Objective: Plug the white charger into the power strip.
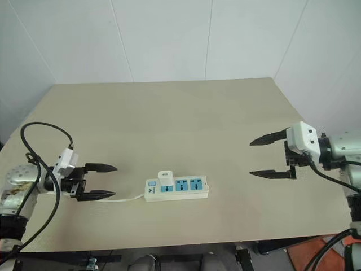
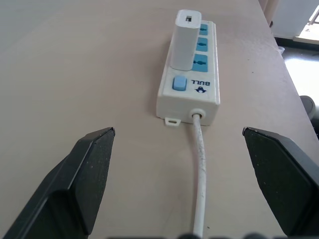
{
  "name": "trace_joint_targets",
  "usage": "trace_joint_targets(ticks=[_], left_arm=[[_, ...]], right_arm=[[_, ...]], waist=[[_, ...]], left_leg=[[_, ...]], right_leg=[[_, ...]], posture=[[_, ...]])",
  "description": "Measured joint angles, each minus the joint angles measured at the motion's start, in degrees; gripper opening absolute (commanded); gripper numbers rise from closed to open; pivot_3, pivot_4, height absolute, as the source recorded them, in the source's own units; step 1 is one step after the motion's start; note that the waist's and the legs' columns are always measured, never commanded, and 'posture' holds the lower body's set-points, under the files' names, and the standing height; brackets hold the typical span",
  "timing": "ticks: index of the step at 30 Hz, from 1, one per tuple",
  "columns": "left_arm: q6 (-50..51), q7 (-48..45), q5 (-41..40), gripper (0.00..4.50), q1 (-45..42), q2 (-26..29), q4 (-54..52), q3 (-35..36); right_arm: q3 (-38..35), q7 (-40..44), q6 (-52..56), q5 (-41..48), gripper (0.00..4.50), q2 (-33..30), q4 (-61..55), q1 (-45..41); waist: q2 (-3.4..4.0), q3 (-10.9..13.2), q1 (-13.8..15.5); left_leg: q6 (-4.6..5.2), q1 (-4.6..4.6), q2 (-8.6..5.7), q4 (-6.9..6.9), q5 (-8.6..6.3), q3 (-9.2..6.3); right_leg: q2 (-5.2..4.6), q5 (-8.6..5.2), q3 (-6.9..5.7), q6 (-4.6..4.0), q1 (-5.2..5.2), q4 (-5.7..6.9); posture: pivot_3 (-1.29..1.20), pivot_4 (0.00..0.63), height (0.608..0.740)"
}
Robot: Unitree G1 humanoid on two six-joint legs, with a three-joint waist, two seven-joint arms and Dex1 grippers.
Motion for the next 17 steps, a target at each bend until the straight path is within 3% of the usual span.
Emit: trace_joint_targets(ticks=[17], left_arm=[[1.8,1.31,-0.01,4.48,-0.11,-0.07,-1.37,-0.08]], right_arm=[[0.2,-0.45,3.28,-1.63,4.5,0.52,-3.06,3.55]], waist=[[-0.02,0.01,0.19]], left_leg=[[-0.02,-0.02,-0.01,0.06,0.02,0.07]], right_leg=[[-0.01,0.08,0.04,-0.05,0.01,0.0]], posture=[[0.0,0.15,0.74]])
